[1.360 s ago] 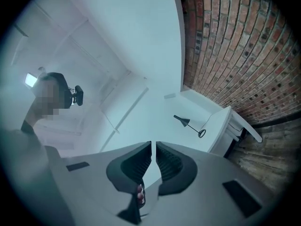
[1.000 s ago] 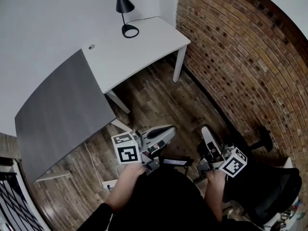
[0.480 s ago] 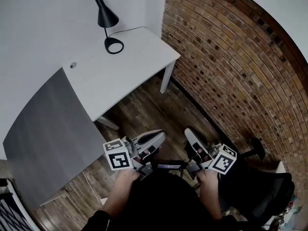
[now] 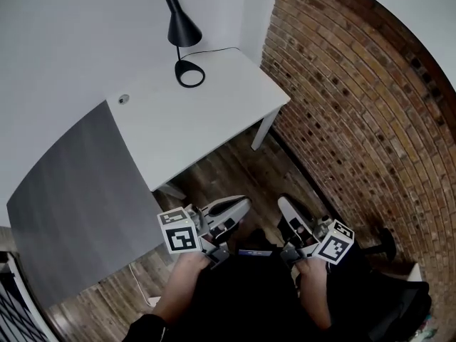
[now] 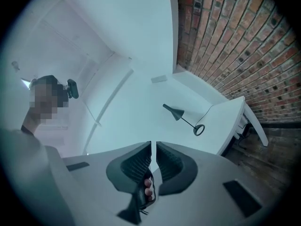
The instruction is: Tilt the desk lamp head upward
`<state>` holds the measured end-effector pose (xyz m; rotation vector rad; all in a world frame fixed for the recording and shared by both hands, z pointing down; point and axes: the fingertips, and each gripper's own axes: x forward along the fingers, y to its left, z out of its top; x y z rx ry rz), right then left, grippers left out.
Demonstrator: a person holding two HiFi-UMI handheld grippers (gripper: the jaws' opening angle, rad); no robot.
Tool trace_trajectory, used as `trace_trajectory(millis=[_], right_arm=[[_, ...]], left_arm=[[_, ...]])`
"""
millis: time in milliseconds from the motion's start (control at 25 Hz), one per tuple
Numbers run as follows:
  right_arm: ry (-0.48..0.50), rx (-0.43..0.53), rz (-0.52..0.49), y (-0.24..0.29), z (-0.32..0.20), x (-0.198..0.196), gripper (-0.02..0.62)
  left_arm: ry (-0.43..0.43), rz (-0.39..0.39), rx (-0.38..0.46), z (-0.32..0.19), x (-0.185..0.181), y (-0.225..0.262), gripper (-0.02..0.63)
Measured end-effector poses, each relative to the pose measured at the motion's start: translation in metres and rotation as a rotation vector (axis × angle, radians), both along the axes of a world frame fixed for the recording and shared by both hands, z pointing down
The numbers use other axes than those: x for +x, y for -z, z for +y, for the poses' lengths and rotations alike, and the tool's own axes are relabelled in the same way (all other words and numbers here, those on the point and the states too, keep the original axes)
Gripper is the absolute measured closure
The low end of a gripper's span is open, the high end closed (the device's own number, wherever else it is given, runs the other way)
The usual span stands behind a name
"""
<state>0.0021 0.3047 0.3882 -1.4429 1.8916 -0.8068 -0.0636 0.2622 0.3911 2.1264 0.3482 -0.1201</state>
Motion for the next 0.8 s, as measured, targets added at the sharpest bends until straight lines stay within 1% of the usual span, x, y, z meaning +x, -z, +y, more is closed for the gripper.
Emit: trace_trajectory(millis=[160, 320, 440, 560, 680, 800], right_arm=[[0.058, 0.037, -0.048, -0.003, -0.032, 0.018, 0.577], [0.148, 0.065, -0.101, -0.010, -0.074, 0.043, 0.566], [0.212, 0.086, -0.124, -0.004, -0.107, 0.070, 0.532], [0.242, 0.099, -0.133, 0.007, -0.132, 0.105, 0.529], [0.275, 0.104, -0.157, 0.011, -0.145, 0.135, 0.529], [0.334, 0.106, -0.184, 0.009, -0.154, 0.152, 0.529]], left_arm=[[0.080, -0.035, 0.011, -0.026, 0.009, -0.004, 0.594], [0.190, -0.074, 0.028, -0.061, 0.025, -0.009, 0.594], [0.263, -0.105, 0.064, -0.083, 0.046, -0.005, 0.594], [0.305, -0.136, 0.112, -0.098, 0.075, 0.004, 0.592], [0.352, -0.151, 0.108, -0.107, 0.099, 0.009, 0.592], [0.404, -0.175, 0.108, -0.114, 0.117, 0.010, 0.592]])
